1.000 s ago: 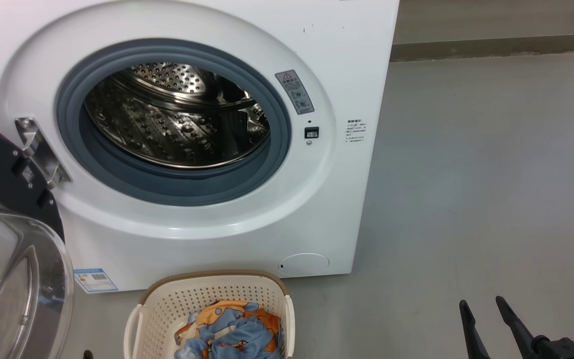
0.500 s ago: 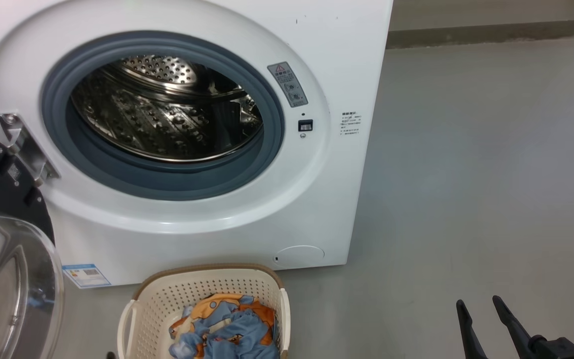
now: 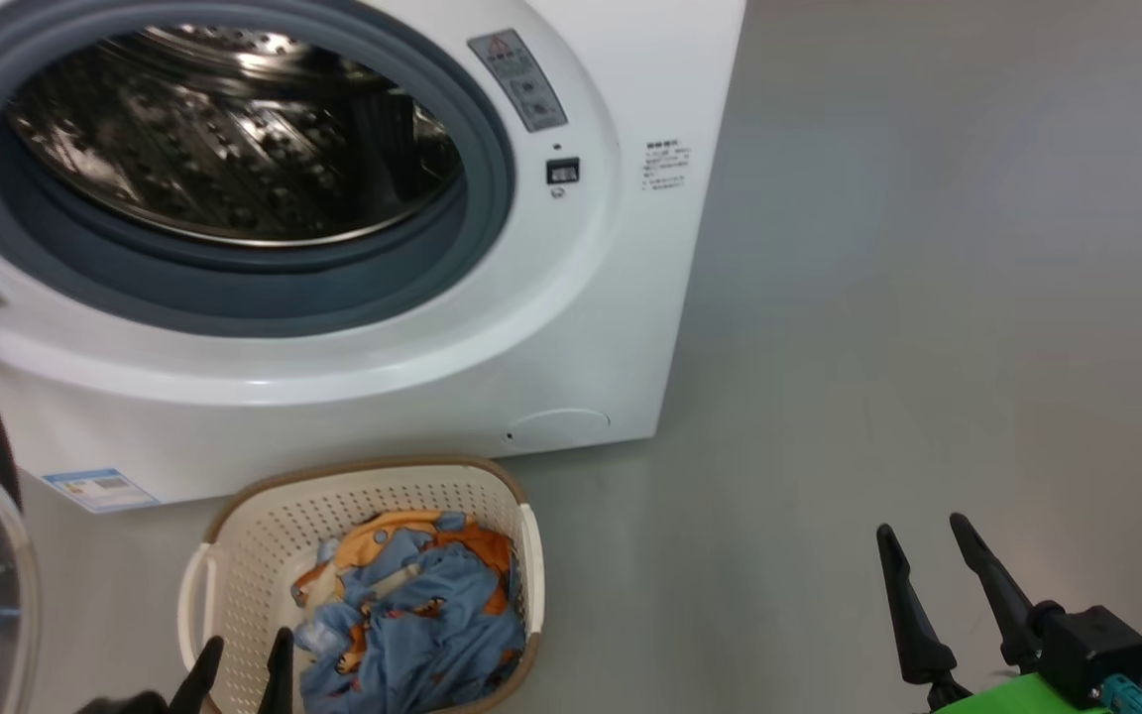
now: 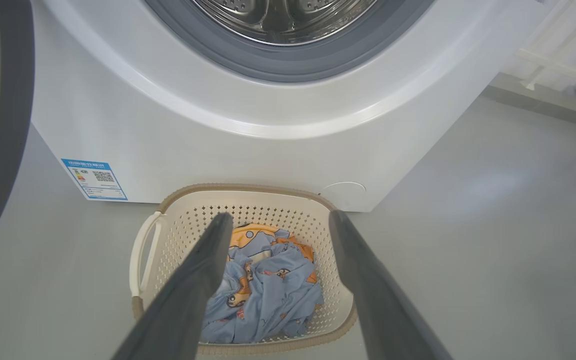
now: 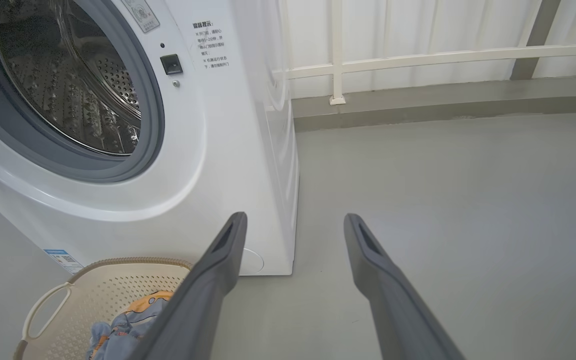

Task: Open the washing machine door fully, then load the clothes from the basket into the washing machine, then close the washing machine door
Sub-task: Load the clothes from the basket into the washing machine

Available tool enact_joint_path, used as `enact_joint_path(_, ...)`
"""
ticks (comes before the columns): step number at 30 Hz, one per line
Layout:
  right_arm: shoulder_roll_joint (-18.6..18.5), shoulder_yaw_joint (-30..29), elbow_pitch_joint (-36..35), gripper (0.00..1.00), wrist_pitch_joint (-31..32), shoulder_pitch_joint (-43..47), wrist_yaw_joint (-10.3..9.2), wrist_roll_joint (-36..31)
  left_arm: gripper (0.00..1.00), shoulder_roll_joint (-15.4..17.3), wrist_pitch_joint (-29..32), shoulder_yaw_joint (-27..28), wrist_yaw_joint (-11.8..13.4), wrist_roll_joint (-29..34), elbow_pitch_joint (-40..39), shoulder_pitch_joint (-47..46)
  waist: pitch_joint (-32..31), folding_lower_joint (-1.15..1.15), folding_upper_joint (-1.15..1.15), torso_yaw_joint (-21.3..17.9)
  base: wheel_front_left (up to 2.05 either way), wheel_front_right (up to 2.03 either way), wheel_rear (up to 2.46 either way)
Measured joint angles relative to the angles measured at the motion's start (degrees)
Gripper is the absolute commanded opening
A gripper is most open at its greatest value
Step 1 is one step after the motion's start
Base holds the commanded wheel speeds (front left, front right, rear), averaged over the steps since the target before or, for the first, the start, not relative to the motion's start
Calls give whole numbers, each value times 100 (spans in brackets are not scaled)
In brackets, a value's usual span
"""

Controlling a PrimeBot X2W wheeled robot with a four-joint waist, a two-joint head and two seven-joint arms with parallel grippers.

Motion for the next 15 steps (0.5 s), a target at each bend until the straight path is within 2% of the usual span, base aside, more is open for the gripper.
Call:
enact_joint_path(6, -1, 162, -96, 100, 0, -280, 0, 127, 100, 282, 391, -301, -1, -438, 374, -634, 494, 0, 0, -224, 0, 0, 0)
enact_joint_path(15, -3, 517, -268, 100, -1, -882, 0, 377, 100, 920, 956, -805, -1, -1179, 1272, -1608, 1406, 0, 0, -605, 0, 0, 0)
